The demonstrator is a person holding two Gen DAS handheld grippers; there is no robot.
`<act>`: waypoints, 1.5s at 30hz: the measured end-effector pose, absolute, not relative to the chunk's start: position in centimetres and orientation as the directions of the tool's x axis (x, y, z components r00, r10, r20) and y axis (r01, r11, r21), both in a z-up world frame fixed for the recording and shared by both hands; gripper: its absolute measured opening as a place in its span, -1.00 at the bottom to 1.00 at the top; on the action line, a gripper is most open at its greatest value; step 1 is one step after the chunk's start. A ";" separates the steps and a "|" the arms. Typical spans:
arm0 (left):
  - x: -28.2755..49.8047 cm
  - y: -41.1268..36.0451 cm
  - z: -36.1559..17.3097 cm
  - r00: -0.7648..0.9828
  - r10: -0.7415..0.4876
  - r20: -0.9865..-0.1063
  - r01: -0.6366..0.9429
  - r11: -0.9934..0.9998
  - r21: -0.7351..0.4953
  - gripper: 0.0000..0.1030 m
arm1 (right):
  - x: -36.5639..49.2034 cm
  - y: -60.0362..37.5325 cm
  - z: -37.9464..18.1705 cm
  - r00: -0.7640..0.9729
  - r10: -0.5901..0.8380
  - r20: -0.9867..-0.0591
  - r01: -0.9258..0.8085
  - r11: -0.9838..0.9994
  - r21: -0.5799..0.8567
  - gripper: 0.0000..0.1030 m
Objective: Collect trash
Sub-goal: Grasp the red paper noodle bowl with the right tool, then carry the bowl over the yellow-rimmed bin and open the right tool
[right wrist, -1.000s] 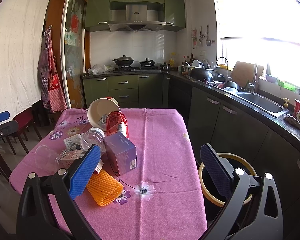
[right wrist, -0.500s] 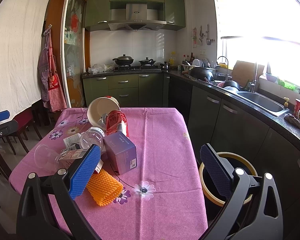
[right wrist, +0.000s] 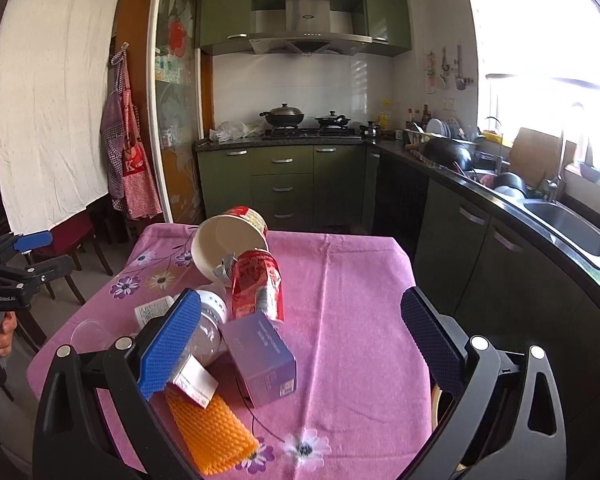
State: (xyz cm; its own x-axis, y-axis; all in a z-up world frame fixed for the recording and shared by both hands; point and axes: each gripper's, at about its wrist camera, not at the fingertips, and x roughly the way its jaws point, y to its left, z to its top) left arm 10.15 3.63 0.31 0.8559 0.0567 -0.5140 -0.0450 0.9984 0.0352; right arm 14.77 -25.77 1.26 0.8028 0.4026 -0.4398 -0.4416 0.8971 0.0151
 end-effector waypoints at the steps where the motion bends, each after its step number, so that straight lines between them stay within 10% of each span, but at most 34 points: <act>1: 11.2 4.3 0.3 0.856 0.052 -0.514 -0.047 0.999 0.023 0.89 | 16.0 -25.0 1.4 0.792 0.417 -0.446 -0.462 0.887 0.009 0.91; 10: 21.5 8.0 -2.7 0.834 0.108 -0.540 -0.112 0.993 0.026 0.89 | 27.4 -15.9 -0.9 0.697 0.460 -0.551 -0.598 0.796 -0.092 0.90; 21: 25.5 10.0 -5.5 0.834 0.155 -0.530 -0.151 0.987 0.052 0.89 | 38.6 -8.3 -5.1 0.574 0.395 -0.717 -0.676 0.722 -0.144 0.31; 33: 25.6 11.6 -6.6 0.821 0.123 -0.557 -0.148 0.989 -0.001 0.89 | 43.1 -2.6 -7.9 0.588 0.336 -0.736 -0.674 0.707 -0.215 -0.83; 45: 25.6 11.1 -6.9 0.818 0.112 -0.564 -0.133 0.991 0.005 0.89 | 46.2 -2.5 -5.9 0.683 0.365 -0.633 -0.578 0.800 -0.162 -0.87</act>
State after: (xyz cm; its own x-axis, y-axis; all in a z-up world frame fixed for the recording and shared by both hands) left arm 25.62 11.08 -6.94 0.8182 0.1124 -0.5638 -0.1326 0.9912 0.0052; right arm 46.20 -2.46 -5.93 0.6827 0.3647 -0.6332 -0.5777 0.8000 -0.1620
